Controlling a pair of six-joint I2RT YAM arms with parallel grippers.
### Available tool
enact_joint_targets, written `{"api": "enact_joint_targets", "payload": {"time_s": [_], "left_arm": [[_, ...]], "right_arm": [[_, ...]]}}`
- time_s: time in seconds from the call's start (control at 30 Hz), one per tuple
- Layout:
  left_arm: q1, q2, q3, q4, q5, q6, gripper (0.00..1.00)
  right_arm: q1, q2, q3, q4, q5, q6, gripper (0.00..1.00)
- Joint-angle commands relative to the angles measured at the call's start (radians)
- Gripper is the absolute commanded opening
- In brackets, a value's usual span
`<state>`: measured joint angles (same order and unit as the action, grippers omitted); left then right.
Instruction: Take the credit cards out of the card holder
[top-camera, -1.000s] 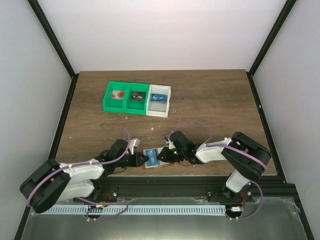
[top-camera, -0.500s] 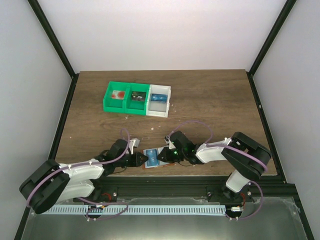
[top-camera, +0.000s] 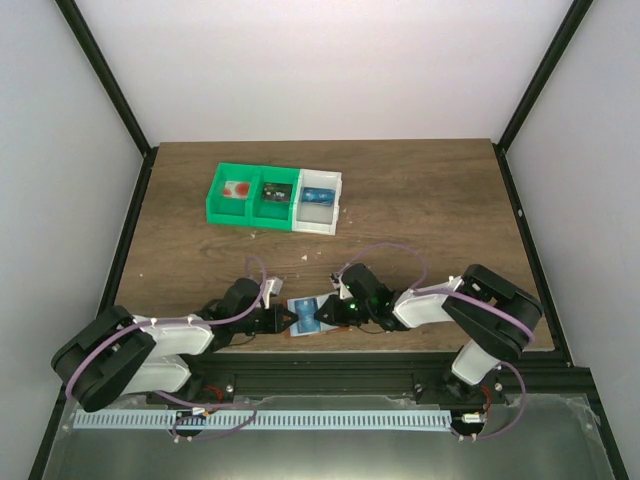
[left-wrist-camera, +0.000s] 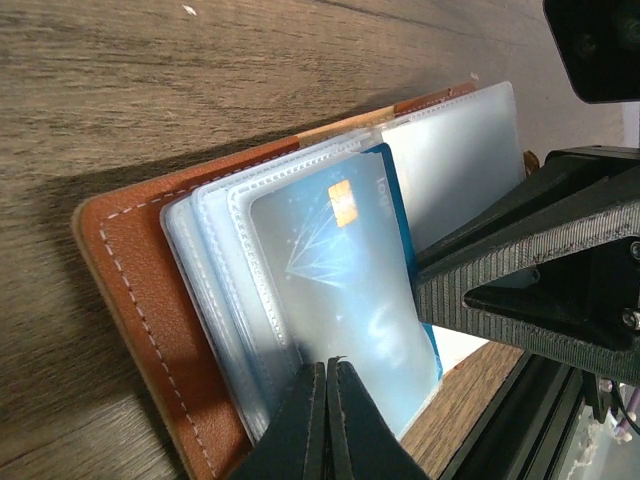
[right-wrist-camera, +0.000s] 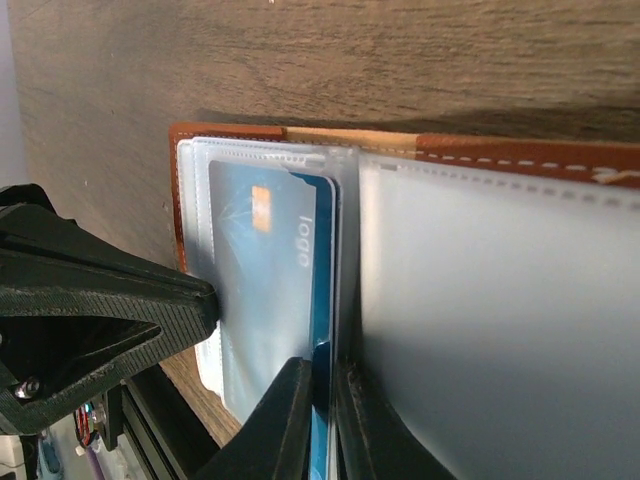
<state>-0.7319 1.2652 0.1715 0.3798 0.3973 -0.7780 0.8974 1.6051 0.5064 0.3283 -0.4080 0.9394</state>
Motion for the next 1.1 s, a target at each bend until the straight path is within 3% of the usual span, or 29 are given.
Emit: {"api": "enact_joint_targets", "payload": {"time_s": [0.0,0.17,0.57,1.07], "left_arm": [[0.003,0.019,-0.012,0.0,0.003,0.017,0.0],[0.002,0.017,-0.011,-0.012,-0.008,0.02,0.0],[0.002,0.013,0.008,-0.06,-0.044,0.035,0.04],[0.002,0.045,0.002,-0.036,-0.046,0.04,0.04]], "right_arm": [[0.009,0.011,-0.01,0.029,-0.024,0.007,0.07],[0.009,-0.006,-0.029,0.057,-0.025,0.011,0.0],[-0.026,-0.077,-0.092,0.096,-0.031,0.009,0.0],[-0.041,-0.043,-0.108,0.113,-0.058,0.029,0.04]]}}
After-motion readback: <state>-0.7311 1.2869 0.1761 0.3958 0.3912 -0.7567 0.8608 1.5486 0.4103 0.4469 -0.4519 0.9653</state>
